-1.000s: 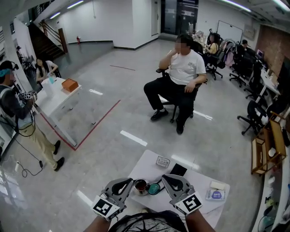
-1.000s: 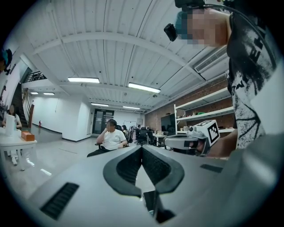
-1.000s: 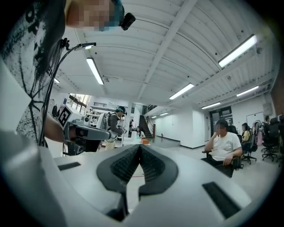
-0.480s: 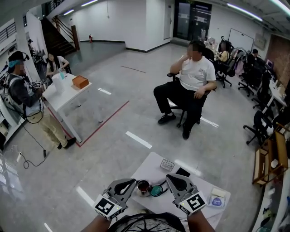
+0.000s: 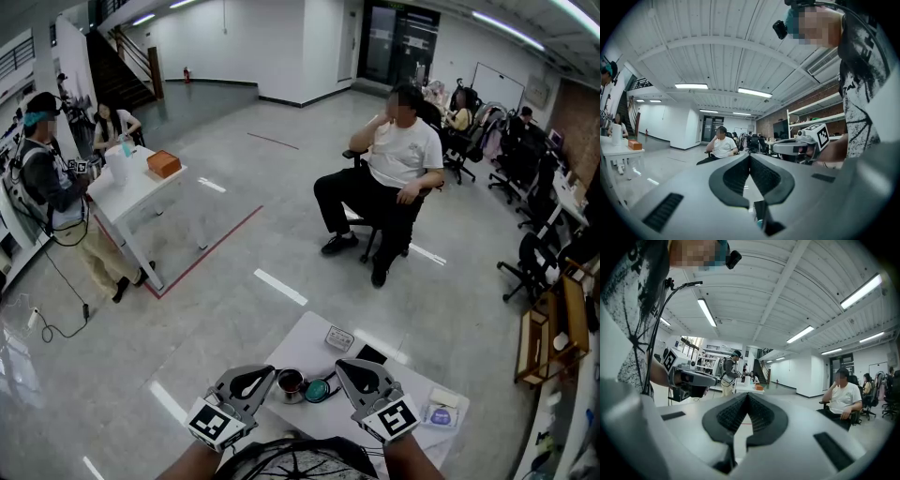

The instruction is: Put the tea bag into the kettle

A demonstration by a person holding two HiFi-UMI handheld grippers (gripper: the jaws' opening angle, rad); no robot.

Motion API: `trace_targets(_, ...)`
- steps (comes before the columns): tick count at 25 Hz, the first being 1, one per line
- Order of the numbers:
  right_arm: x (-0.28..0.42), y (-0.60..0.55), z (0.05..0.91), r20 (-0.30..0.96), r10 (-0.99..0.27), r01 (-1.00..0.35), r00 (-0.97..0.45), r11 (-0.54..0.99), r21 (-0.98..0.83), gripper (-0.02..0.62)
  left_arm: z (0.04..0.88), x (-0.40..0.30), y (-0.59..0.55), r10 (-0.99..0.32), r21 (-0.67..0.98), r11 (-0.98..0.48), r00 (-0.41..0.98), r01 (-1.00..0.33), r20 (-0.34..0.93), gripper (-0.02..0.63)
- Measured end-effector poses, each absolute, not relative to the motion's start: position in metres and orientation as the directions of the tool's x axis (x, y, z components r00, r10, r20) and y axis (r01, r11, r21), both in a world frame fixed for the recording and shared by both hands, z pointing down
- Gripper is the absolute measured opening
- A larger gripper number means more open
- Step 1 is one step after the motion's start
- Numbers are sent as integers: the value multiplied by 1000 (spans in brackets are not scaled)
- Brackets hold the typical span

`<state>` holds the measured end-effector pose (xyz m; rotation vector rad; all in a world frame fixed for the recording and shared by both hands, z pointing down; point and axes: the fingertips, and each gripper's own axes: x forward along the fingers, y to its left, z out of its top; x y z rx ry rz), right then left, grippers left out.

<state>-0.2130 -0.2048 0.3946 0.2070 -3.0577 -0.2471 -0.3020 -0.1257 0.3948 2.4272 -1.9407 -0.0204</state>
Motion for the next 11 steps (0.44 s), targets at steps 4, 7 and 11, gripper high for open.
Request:
trace_targets(4,-210,-201,397,64,-130,-116,-989,976,185,8,395,-299,-125,-974,43,-226,227,-973,12,7)
trace_targets(7,-211,-197,393,57,-115,-102,-992,975,200,9,394,-300,-125,-973,42,-231,231,-972,12,7)
trace_targets(11,-217,-196,390,39,-109,-99,-993,974,204,9,393,-306,-126,-972,27,-234,234,-972,15,7)
